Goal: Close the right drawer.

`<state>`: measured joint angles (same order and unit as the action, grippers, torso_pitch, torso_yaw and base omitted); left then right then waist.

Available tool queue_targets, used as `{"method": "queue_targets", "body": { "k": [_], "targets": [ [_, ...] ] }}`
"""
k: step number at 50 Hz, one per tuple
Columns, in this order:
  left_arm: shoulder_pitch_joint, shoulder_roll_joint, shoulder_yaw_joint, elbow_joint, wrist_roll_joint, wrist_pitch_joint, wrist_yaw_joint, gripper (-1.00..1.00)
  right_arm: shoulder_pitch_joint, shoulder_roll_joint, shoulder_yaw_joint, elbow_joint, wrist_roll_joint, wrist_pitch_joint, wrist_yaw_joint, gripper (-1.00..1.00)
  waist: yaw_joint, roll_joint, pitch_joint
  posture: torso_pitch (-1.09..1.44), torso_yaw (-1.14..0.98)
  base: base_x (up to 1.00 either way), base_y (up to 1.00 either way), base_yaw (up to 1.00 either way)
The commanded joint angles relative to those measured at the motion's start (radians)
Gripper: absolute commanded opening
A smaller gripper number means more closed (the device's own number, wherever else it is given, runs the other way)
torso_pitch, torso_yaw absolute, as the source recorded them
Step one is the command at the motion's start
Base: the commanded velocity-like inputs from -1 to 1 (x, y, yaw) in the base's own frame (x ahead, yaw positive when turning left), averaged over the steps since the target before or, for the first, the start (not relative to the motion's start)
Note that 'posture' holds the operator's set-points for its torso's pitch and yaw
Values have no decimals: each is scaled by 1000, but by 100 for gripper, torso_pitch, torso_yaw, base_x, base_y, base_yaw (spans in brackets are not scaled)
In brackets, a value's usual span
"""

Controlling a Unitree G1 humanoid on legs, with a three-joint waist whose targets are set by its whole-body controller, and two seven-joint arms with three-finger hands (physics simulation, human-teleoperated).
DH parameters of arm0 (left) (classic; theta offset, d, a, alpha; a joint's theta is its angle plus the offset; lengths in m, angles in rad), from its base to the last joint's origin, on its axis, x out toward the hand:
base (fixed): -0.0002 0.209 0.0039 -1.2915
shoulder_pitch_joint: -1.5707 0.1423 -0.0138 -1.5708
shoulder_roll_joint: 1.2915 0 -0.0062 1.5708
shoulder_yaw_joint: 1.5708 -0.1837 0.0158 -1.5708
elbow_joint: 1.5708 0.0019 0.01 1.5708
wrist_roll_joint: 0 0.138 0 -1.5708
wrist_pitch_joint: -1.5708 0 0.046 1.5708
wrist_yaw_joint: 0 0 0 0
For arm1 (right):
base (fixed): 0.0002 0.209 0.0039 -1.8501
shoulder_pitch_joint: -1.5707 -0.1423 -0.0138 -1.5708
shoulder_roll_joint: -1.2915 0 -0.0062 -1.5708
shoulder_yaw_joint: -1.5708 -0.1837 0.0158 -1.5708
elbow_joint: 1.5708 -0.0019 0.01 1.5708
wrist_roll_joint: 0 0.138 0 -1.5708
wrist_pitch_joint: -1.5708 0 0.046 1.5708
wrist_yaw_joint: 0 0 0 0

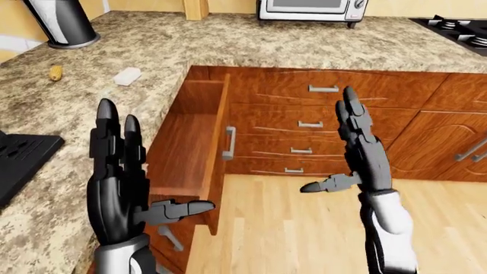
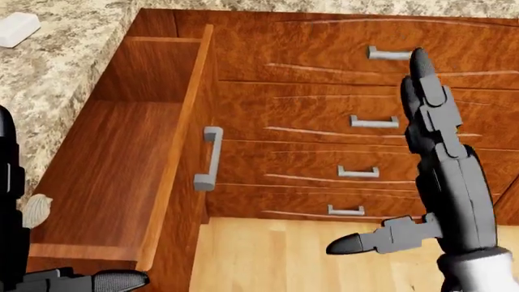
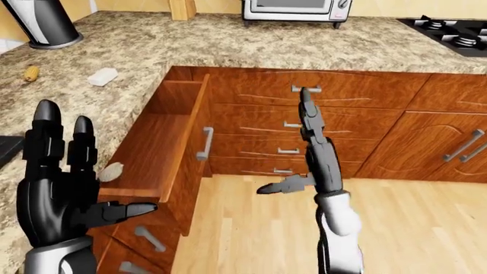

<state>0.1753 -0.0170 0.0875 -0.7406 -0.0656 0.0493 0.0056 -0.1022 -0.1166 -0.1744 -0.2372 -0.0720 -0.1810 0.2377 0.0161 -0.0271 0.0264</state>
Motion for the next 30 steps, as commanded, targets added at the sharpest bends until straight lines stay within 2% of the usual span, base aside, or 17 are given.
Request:
{"method": "queue_targets", "body": {
  "k": [1, 5, 8, 9, 10, 12, 13, 14, 17, 30],
  "targets": [
    [-12, 2, -2, -37, -1, -26, -1, 100, 31, 5, -30, -114, 38, -35, -49, 100, 1, -1, -17, 0, 0, 0, 0, 0],
    [-7, 0, -7, -35, 2, -32, -3, 100, 166, 42, -87, -132, 65, -131, -85, 100, -1, 4, -14, 0, 0, 0, 0, 0],
    [-1, 0, -15, -34, 9, -38, -3, 100, 177, 53, -144, -104, 92, -167, -143, 100, -6, 5, -16, 0, 0, 0, 0, 0],
    [-1, 0, -16, -32, 10, -39, -3, 100, 160, 48, -186, -60, 97, -187, -198, 100, -8, 6, -16, 0, 0, 0, 0, 0],
    [0, 0, -18, -32, 11, -40, -3, 100, 156, 41, -200, -55, 150, -169, -209, 100, -10, 6, -16, 0, 0, 0, 0, 0],
    [4, -1, -24, -29, 17, -46, -2, 100, 144, 17, -273, -14, 238, -155, -269, 100, -11, 6, -19, 0, 0, 0, 0, 0],
    [4, -1, -25, -29, 17, -47, -2, 100, 145, 9, -283, -6, 252, -154, -282, 100, -11, 6, -19, 0, 0, 0, 0, 0],
    [4, 0, -27, -26, 18, -48, -2, 100, 146, 1, -314, -3, 345, -122, -290, 100, -11, 5, -19, 0, 0, 0, 0, 0],
    [5, 0, -28, -27, 18, -48, -1, 100, 156, -22, -362, 26, 392, -135, -313, 100, -10, 3, -18, 0, 0, 0, 0, 0],
    [1, 2, -33, -18, 28, -52, -1, 100, 159, -18, -352, 14, 369, -147, -328, 100, -11, 2, -21, 0, 0, 0, 0, 0]
  ]
}}
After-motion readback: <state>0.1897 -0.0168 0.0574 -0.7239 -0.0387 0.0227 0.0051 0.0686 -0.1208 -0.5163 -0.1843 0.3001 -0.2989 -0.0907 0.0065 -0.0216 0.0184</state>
